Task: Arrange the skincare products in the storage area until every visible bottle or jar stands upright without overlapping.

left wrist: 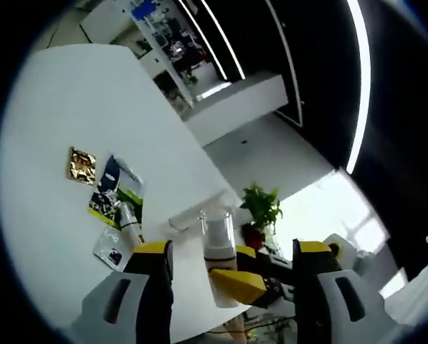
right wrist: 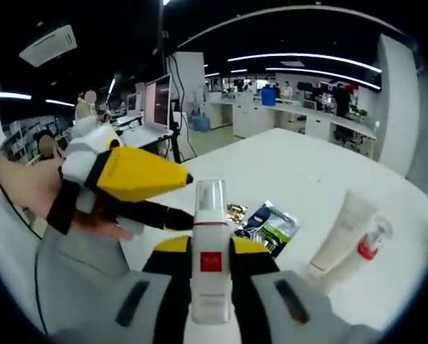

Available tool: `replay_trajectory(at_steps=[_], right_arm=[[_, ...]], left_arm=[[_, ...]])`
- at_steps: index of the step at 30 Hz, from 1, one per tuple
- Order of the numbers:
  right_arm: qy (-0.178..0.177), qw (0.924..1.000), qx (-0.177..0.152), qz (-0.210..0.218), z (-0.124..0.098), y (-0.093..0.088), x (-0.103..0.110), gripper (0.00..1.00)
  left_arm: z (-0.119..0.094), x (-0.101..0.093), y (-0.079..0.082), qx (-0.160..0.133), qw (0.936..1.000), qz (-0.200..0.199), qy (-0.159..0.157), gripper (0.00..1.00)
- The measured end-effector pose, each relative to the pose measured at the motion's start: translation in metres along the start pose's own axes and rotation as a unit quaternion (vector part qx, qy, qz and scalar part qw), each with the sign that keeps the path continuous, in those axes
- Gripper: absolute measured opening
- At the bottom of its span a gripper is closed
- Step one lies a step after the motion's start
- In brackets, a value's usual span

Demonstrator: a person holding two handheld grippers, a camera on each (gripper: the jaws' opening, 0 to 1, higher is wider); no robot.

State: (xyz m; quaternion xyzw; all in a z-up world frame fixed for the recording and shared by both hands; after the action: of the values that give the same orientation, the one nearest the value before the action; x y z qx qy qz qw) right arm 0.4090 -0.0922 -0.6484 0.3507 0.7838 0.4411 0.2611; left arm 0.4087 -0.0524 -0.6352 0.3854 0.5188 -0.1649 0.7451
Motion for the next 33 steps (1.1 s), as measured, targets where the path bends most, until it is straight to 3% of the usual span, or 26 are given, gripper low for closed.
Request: replay_trajectory(at_steps=[7,13,23,33], right_arm=[[0.004,1.0000,-0.007,-0.004,-0.002,0.006,0.006,0.19],[0.010,0.9999,-0.009,-0.003,-0.002,0.006,0.013,0.19],[0.015,0.9998,-0.012,-0.004,-0.006,0.006,0.020,0.19],[0.010,0.9999,-0.013,0.001,-0.008,0.005,0.019,0.19]], left_arm=[[-0.002,0.003,0.000,-0.027,0.9994,-0.022,-0.001,0.53],[-0.003,0.003,0.003,-0.033,0.9993,-0.015,0.001,0.43],[-0.002,-0.001,-0.004,-0.018,0.9998,0.006,-0.007,0.23],[-0.001,0.000,-0.004,0.007,0.9990,0.045,0.000,0.18]])
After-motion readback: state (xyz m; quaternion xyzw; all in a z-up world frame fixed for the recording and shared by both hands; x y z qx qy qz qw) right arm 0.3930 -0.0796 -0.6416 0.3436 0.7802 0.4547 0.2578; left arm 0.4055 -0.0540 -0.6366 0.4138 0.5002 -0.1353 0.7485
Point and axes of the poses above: the point that each gripper's makers call its tool centre point, and the gripper's own axes: z roughly forward along the fingers, x roughly to its left, y roughly out of its top, the point moved 2 cm from there along -z, roughly backward along the fingers, and after that the axes turned 15 degrees about -y, right-handed, at the moved point
